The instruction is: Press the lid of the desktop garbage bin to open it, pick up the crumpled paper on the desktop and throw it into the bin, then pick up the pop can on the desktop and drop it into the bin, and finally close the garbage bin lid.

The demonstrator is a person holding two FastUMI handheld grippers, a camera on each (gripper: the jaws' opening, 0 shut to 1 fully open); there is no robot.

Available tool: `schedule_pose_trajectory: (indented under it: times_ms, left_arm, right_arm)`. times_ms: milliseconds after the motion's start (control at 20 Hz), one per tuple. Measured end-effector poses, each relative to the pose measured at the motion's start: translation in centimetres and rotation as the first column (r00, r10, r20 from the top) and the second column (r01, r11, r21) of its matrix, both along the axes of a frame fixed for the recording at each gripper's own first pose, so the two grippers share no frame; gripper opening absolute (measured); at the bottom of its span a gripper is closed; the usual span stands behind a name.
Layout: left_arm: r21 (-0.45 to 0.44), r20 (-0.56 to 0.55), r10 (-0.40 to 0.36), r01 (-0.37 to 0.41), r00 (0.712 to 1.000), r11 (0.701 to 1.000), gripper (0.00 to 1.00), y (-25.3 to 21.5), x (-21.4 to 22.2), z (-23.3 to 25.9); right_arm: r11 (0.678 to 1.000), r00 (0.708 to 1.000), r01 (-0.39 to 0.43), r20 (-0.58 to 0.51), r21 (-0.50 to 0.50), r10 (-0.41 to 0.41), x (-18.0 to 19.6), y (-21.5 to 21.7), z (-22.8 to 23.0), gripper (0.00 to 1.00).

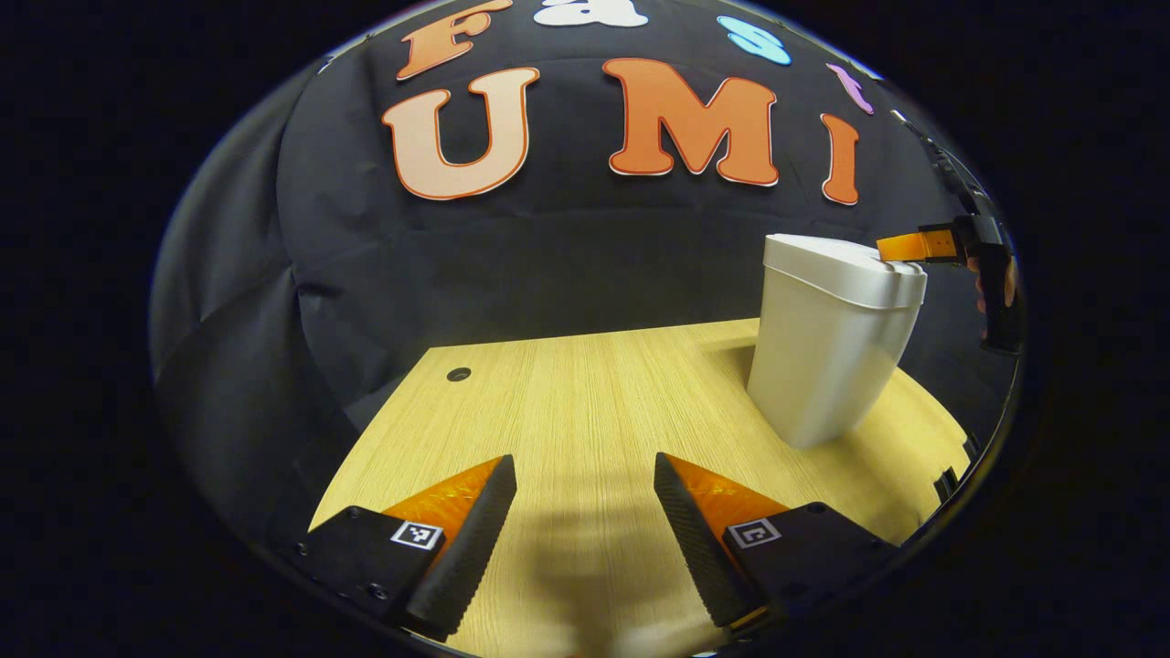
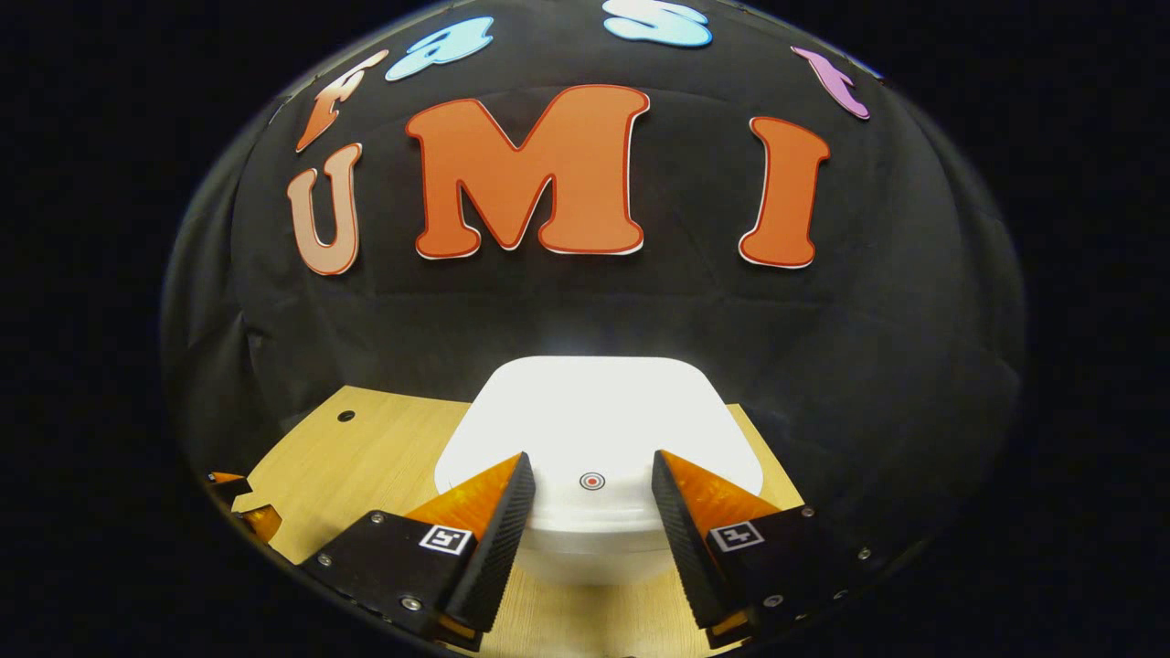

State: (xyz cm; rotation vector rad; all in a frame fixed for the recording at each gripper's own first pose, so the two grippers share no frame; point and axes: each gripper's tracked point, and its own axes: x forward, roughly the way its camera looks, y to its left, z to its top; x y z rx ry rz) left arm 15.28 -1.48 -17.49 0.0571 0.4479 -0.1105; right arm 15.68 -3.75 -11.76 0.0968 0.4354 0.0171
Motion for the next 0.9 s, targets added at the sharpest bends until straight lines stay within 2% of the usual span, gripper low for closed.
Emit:
schedule_pose_trajectory:
  times_ms: [300, 350, 400, 550, 900]
  left_arm:
    - [0.018, 0.037, 0.014, -0.014, 0.999, 1.000, 0.97, 0.7, 0.7, 1.3]
    - [0.019, 0.049, 0.019, -0.020, 0.999, 1.000, 0.97, 0.9, 0.7, 2.1]
    - [0.021, 0.064, 0.026, -0.027, 0.998, 0.999, 0.97, 1.3, 0.9, 2.9]
    - [0.010, 0.114, 0.054, -0.055, 0.992, 0.998, 0.97, 2.1, 1.6, 5.5]
    - [-0.069, 0.253, 0.114, -0.099, 0.961, 0.993, 0.97, 3.7, 3.8, 13.2]
  right_arm:
    - [1.000, 0.995, 0.013, 0.099, 0.016, -0.015, -0.4, 0.1, 0.5, 0.78]
    - [1.000, 0.995, 0.011, 0.098, 0.013, -0.012, -0.4, 0.2, 0.5, 0.74]
    - [1.000, 0.994, 0.010, 0.104, 0.015, -0.011, -0.6, 0.5, 0.5, 0.82]
    - [1.000, 0.994, -0.013, 0.107, 0.018, 0.011, -0.8, 1.2, 0.8, 0.97]
    - [0.997, 0.981, -0.068, 0.183, -0.024, 0.071, -1.8, 4.1, 4.1, 0.98]
